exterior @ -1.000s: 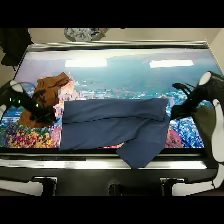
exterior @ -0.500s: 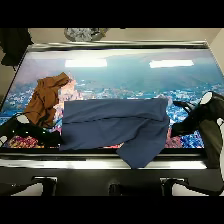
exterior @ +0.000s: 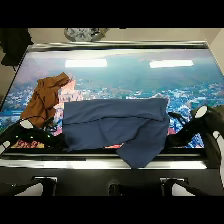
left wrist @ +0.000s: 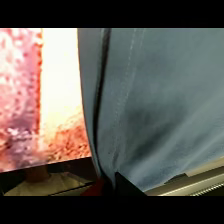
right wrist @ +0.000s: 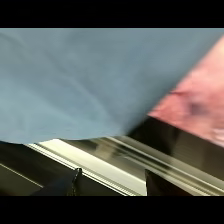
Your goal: Fold the shirts.
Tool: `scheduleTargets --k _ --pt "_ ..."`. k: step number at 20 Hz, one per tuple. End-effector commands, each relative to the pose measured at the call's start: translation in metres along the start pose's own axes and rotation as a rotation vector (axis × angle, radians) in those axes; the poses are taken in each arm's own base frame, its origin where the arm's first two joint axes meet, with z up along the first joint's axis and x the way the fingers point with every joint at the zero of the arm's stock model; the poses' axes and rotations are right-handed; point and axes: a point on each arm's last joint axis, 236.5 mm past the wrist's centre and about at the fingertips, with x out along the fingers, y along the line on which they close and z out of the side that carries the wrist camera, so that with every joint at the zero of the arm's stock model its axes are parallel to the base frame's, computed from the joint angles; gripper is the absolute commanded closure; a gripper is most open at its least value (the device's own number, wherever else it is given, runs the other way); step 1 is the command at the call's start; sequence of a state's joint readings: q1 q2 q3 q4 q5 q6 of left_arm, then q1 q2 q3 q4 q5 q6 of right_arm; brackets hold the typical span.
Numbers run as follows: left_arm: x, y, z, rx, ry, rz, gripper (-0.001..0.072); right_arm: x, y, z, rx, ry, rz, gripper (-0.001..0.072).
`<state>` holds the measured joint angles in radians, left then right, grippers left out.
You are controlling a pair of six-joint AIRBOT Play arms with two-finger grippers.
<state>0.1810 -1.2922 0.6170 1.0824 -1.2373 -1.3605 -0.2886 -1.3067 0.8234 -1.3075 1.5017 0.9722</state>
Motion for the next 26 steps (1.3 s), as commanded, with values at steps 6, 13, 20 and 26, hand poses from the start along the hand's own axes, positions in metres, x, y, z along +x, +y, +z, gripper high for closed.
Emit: scheduleTargets --k 6,13,20,26 --pt "0.001 0.015 0.011 0.017 -0.052 0.06 0.0685 0.07 0.051 0.008 0.135 -0.191 0.229 0.0225" --pt "-0.029 0.003 0.039 0.111 -0.125 0.06 0.0688 0.062 0.035 0.025 0.149 -0.254 0.168 0.0672" --pt "-0.125 -0.046 0.099 0.255 -0.318 0.066 0.0689 -0.088 0.036 0.114 -0.095 -0.502 0.022 0.0673" --pt "-0.157 -0.058 0.186 0.199 -0.384 0.053 0.0688 -0.134 0.027 0.241 -0.113 -0.635 -0.039 0.0672"
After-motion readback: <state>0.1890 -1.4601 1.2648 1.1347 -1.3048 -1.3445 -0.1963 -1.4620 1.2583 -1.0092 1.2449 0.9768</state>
